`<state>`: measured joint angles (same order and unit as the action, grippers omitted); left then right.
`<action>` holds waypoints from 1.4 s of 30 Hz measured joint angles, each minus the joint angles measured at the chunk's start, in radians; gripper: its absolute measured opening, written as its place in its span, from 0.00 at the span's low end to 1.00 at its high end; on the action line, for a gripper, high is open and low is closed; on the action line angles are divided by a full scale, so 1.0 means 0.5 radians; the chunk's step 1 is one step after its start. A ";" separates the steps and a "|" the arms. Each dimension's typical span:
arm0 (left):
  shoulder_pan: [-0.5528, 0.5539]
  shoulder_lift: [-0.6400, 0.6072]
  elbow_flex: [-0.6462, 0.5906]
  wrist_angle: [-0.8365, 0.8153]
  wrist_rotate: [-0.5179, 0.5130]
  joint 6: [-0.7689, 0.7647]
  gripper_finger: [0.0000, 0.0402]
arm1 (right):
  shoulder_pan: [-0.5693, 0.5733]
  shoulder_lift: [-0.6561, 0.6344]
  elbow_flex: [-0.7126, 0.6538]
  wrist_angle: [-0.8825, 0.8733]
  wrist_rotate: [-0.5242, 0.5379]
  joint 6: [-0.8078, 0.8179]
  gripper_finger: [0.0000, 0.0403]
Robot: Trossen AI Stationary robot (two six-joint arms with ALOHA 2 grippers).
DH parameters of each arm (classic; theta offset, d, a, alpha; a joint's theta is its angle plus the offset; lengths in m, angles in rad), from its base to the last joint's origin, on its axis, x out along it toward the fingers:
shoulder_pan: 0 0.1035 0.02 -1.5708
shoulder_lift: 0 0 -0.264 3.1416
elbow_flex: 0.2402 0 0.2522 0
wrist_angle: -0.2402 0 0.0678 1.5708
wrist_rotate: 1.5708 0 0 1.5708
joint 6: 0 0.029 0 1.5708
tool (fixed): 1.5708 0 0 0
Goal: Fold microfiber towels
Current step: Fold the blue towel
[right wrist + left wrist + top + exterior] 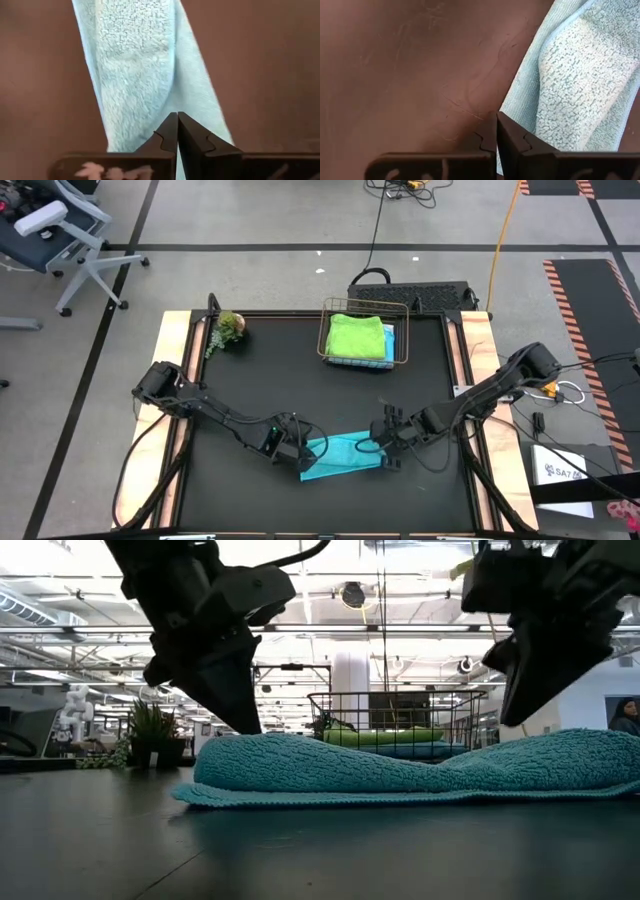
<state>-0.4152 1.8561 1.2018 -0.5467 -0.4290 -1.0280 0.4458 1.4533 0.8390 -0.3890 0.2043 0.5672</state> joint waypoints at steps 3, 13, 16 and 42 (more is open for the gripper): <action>-0.001 0.001 0.000 0.003 0.021 -0.005 0.01 | -0.001 0.011 -0.088 0.113 -0.058 0.061 0.00; 0.000 0.008 -0.001 0.001 0.023 0.025 0.01 | 0.001 0.012 -0.258 0.439 -0.316 0.152 0.00; -0.001 0.008 -0.001 -0.002 0.023 0.025 0.03 | 0.003 0.012 -0.267 0.549 -0.467 0.152 0.00; 0.002 0.011 -0.001 -0.006 0.005 0.057 0.04 | 0.045 0.013 -0.266 0.447 0.059 0.035 0.00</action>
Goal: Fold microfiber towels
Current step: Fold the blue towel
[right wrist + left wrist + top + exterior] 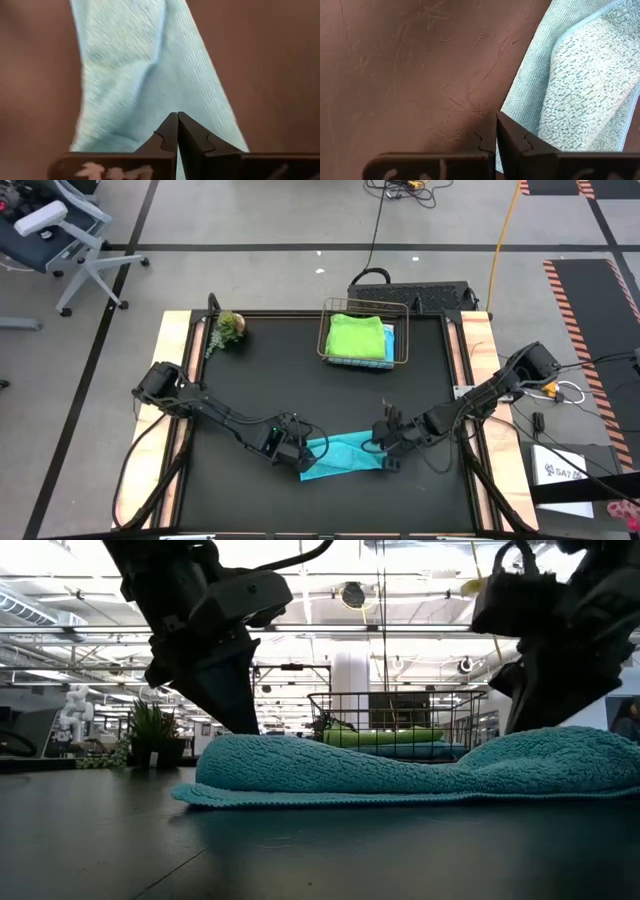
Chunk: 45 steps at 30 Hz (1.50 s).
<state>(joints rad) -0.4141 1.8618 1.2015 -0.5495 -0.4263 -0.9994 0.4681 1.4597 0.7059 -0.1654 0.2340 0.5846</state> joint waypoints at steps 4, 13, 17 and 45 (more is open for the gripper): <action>0.000 0.000 0.000 0.001 -0.001 -0.010 0.02 | -0.017 0.001 0.000 -0.035 -0.009 -0.049 0.00; 0.001 0.000 0.000 0.002 -0.025 -0.031 0.04 | -0.003 0.002 -0.151 0.237 -0.093 0.054 0.00; 0.001 0.000 0.000 0.005 -0.028 -0.033 0.01 | -0.002 0.002 -0.167 0.314 -0.112 0.112 0.00; 0.001 0.000 0.000 0.003 -0.043 0.019 0.02 | 0.205 0.275 -0.159 1.012 -0.170 0.405 0.00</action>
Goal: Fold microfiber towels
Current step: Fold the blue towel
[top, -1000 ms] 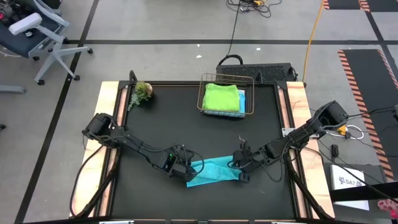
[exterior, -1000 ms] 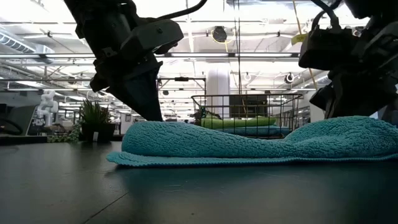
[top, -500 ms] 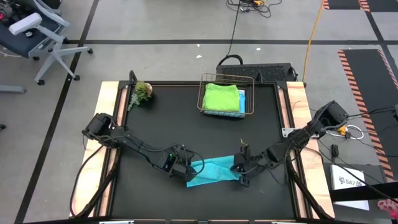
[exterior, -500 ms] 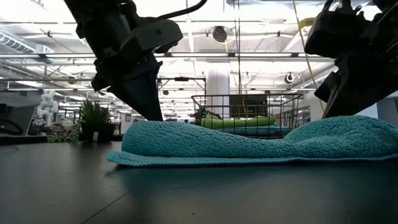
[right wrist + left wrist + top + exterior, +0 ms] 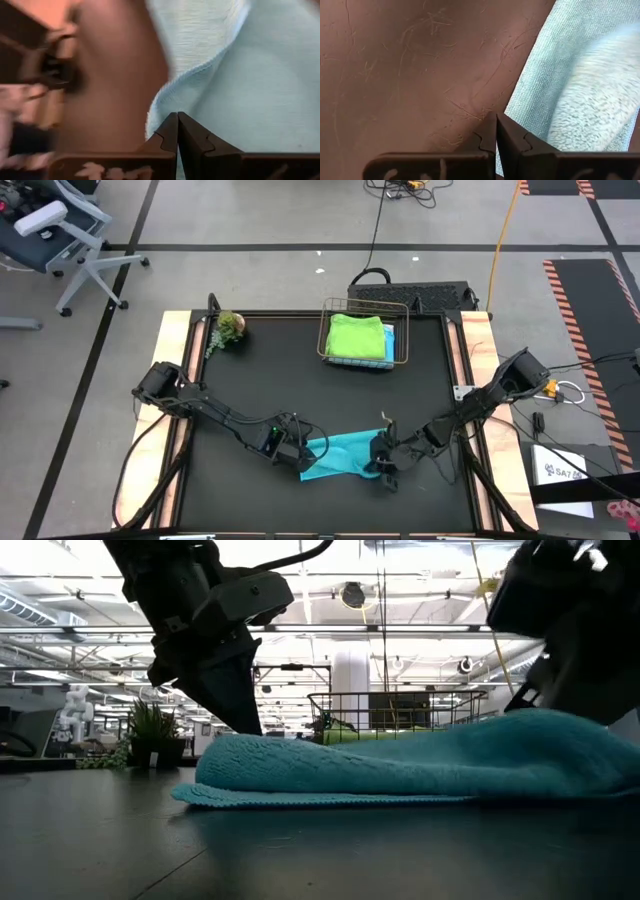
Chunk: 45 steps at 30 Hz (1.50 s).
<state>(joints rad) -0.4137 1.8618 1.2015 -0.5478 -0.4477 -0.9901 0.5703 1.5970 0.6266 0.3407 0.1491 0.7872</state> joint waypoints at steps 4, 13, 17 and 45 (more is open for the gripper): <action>0.000 0.000 0.000 -0.001 0.000 0.000 0.03 | 0.073 -0.036 0.012 0.023 -0.200 0.056 0.00; 0.004 0.000 0.000 0.003 0.000 0.033 0.04 | 0.188 -0.074 0.013 -0.087 -0.130 0.197 0.00; 0.010 0.009 0.000 0.019 -0.013 0.059 0.02 | 0.156 -0.076 0.013 -0.054 -0.086 0.173 0.00; 0.040 0.251 0.004 0.315 0.146 0.034 0.01 | -0.116 -0.079 0.013 -0.337 -0.410 0.020 0.00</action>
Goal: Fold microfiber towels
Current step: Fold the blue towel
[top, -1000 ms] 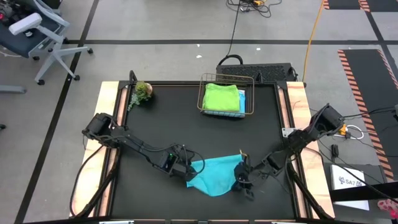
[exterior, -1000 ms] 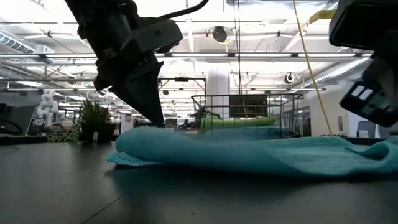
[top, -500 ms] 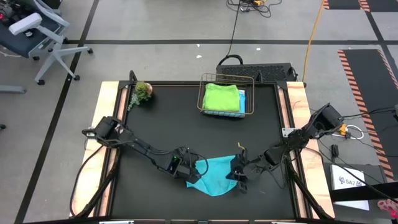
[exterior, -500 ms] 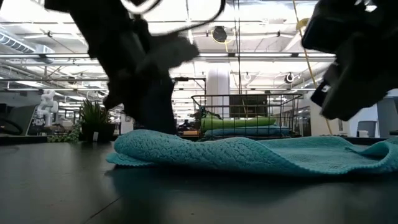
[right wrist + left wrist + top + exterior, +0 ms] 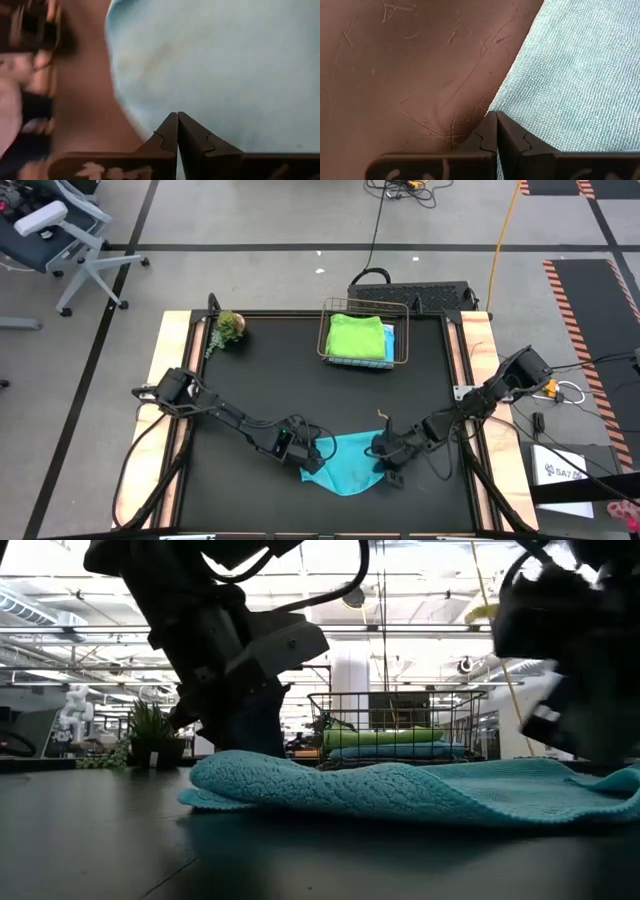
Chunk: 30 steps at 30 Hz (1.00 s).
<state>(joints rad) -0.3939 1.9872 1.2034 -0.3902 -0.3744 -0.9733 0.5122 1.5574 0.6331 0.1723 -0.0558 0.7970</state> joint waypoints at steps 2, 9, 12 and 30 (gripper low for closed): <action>0.000 0.000 0.000 -0.007 -0.002 0.000 0.01 | 0.014 0.000 0.000 -0.052 -0.173 0.039 0.00; 0.004 0.002 0.000 -0.016 0.000 0.003 0.01 | 0.081 -0.005 0.000 -0.111 -0.633 0.205 0.00; 0.004 0.003 0.000 -0.017 0.001 0.002 0.02 | 0.077 -0.062 0.004 -0.059 -0.503 0.201 0.00; 0.004 0.006 -0.002 -0.019 0.008 -0.039 0.02 | -0.052 -0.097 0.006 -0.385 0.363 -0.153 0.00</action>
<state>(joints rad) -0.3920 1.9900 1.2026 -0.3999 -0.3702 -0.9929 0.4861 1.5088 0.6359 -0.0202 0.1256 0.7207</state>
